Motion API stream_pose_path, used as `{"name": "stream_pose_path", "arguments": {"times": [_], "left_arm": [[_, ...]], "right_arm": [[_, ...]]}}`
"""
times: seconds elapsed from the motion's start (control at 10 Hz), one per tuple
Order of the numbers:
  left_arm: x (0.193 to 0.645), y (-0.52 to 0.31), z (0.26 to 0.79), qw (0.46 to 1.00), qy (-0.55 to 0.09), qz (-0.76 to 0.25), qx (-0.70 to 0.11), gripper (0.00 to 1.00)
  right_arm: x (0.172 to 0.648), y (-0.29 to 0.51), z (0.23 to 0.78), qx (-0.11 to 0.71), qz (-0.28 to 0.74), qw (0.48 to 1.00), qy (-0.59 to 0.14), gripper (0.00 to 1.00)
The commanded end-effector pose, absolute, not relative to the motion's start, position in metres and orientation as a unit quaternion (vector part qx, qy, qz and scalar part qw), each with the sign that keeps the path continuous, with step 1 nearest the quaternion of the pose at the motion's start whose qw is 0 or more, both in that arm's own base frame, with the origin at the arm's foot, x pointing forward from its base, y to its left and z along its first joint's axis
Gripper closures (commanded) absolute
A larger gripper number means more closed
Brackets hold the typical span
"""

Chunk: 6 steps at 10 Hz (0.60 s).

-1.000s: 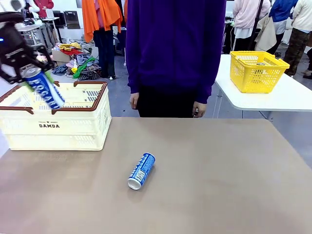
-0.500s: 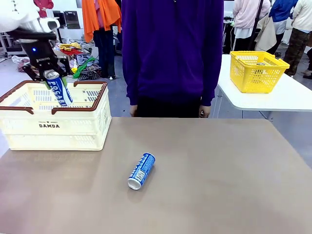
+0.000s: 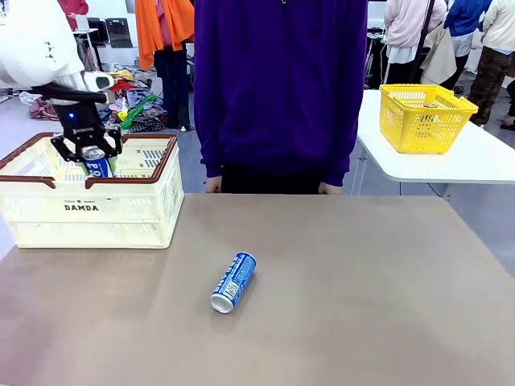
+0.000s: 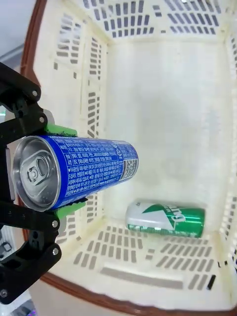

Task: Place the drinks into the Shopping basket.
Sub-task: Pick up one drink and place it into the Shopping basket.

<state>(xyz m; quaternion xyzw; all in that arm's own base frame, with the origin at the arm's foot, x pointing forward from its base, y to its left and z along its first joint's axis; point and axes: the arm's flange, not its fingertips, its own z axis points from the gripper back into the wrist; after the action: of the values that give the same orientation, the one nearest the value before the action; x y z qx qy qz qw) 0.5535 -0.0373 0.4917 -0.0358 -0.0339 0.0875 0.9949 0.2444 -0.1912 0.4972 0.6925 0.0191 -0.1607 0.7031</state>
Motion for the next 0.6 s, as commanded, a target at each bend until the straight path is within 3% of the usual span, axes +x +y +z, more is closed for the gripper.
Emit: {"name": "stream_pose_path", "arguments": {"times": [0.0,0.2,0.3,0.5], "left_arm": [[0.556,-0.039,0.503,0.996,-0.027,0.082,-0.023,1.00],[0.554,-0.043,0.519,0.993,-0.017,0.112,-0.039,1.00],[0.555,-0.042,0.488,0.996,-0.022,0.083,-0.034,1.00],[0.555,-0.042,0.488,0.996,-0.022,0.083,-0.034,1.00]], "right_arm": [[0.244,-0.191,0.500,0.694,-0.159,0.702,0.016,0.00],[0.244,-0.191,0.500,0.694,-0.159,0.702,0.016,0.00],[0.244,-0.191,0.500,0.694,-0.159,0.702,0.016,0.00],[0.244,-0.191,0.500,0.694,-0.159,0.702,0.016,0.00]]}}
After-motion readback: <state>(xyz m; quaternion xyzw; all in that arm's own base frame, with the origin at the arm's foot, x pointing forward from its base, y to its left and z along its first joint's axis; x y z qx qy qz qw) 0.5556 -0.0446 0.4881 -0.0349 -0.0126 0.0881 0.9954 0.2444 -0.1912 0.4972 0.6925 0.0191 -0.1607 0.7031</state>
